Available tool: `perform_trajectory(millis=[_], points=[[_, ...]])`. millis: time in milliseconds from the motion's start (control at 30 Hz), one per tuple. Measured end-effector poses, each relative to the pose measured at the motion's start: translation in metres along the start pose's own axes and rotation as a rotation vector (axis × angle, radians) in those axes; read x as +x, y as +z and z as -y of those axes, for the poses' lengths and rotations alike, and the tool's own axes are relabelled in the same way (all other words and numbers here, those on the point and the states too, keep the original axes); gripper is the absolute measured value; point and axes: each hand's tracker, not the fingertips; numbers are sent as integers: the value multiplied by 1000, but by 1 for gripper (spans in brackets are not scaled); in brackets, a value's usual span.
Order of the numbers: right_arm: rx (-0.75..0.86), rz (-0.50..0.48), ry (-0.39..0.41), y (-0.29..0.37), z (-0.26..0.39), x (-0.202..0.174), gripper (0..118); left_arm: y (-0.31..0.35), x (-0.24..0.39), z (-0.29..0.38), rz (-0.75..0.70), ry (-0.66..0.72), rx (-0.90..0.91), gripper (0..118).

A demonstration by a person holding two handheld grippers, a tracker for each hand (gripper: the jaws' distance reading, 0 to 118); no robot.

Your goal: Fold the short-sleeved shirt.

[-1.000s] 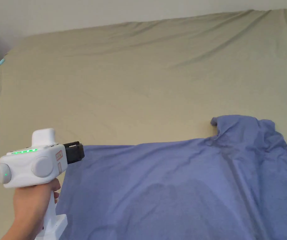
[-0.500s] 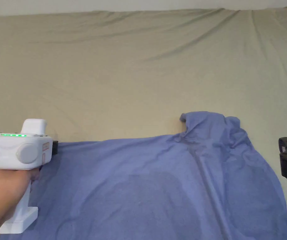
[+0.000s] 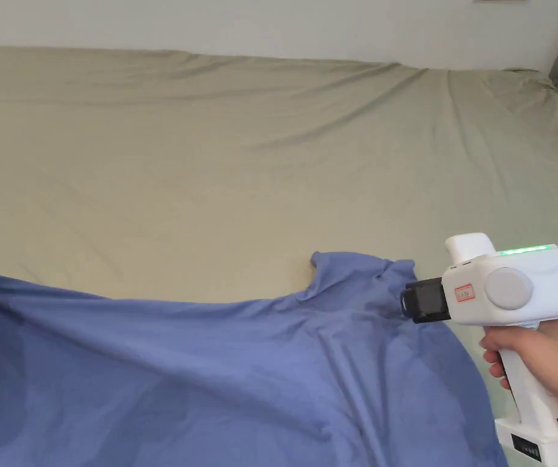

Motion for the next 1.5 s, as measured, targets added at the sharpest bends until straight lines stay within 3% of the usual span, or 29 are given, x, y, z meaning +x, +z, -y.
perform_trajectory(millis=[133, 200, 233, 267, 333, 367, 433, 567, 967, 1233, 1400, 1500], points=[[-90, 13, -40, -42, 9, -1, 112, 15, -4, 8, 14, 16, -12, 0], [-94, 6, -34, -49, 15, -8, 97, 16, 0, 15, 14, -1, -20, 0], [-71, -44, -49, -45, 18, -10, 92, 17, 1, 18, 12, -9, -25, 0], [-52, -6, -56, -38, 18, -14, 83, 18, 1, 20, 10, -14, -29, 0], [-34, -90, -44, -28, 15, -19, 23, 18, 2, 24, 10, -12, -38, 0], [-18, -2, 20, -23, 14, -25, 4, 17, 3, 25, 7, -16, -44, 0], [-23, 15, 96, -12, 13, -32, 4, 18, 2, 26, 3, -11, -52, 0], [57, 2, 29, 33, 11, -19, 4, 30, -1, 18, -9, -1, -26, 0], [536, 47, -11, 286, 47, 11, 4, 146, -31, -39, -113, 40, 256, 0], [890, 180, 30, 421, 79, -4, 4, 257, -59, -76, -196, 87, 499, 0], [1004, 165, -2, 487, 81, -1, 4, 315, -80, -102, -241, 137, 636, 0], [1077, 184, 19, 522, 78, -3, 4, 340, -95, -119, -264, 165, 682, 0]])
